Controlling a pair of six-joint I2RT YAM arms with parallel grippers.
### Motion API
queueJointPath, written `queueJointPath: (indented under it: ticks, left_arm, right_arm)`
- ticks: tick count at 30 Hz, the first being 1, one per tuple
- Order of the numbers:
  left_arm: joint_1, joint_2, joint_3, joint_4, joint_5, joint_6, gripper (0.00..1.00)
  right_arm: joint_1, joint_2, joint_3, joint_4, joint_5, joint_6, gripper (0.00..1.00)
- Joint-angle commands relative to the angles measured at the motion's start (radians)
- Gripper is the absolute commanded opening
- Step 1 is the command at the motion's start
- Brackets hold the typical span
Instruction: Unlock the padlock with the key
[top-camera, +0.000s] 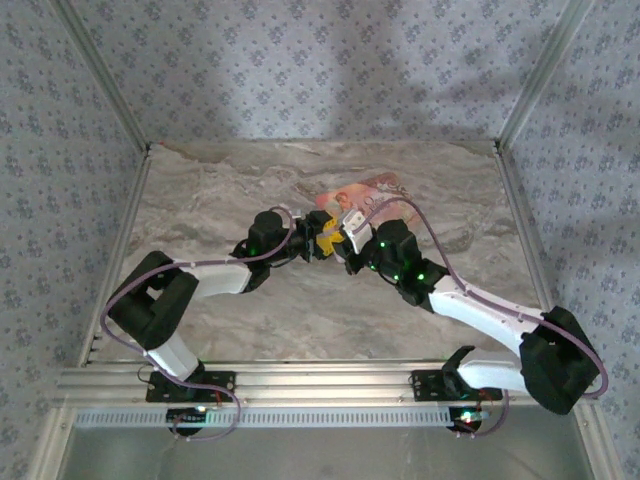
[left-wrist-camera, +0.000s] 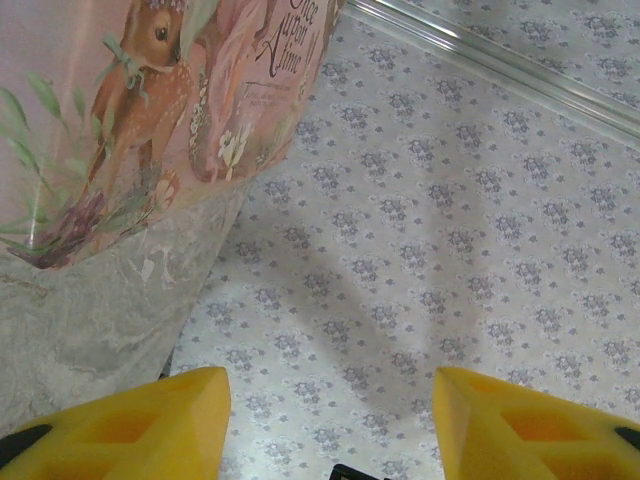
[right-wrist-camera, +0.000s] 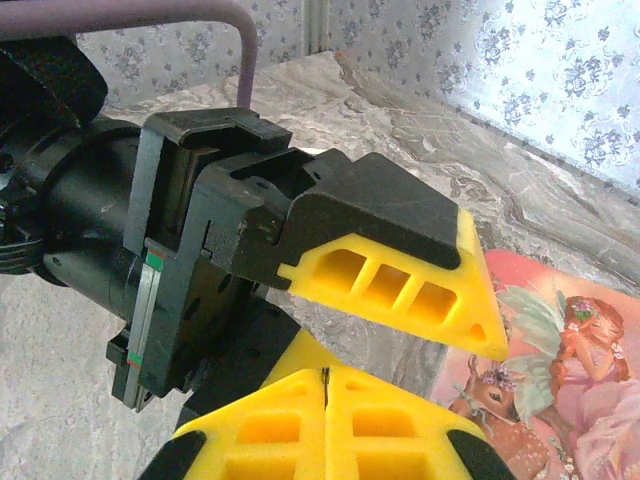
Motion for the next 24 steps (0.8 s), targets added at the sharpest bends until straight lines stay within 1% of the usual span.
queueJointPath:
  ticks: [1,11,15,24]
  left_arm:
    - [-0.003,-0.004,0.004,0.007,0.005,0.003,0.57]
    - [-0.003,-0.011,0.004,0.014,0.012,0.004,0.58]
    - [-0.003,-0.008,-0.001,0.028,0.008,-0.003,0.57]
    - [-0.003,0.007,-0.006,0.064,-0.001,-0.023,0.49]
  right_arm:
    - [-0.005,0.024,0.034,0.037,-0.001,0.011,0.0]
    - [-0.005,0.101,0.075,0.092,-0.029,0.032,0.0]
    - [-0.005,0.086,0.068,0.067,-0.027,0.034,0.0]
    - [-0.005,0.016,-0.001,0.038,0.004,0.06,0.0]
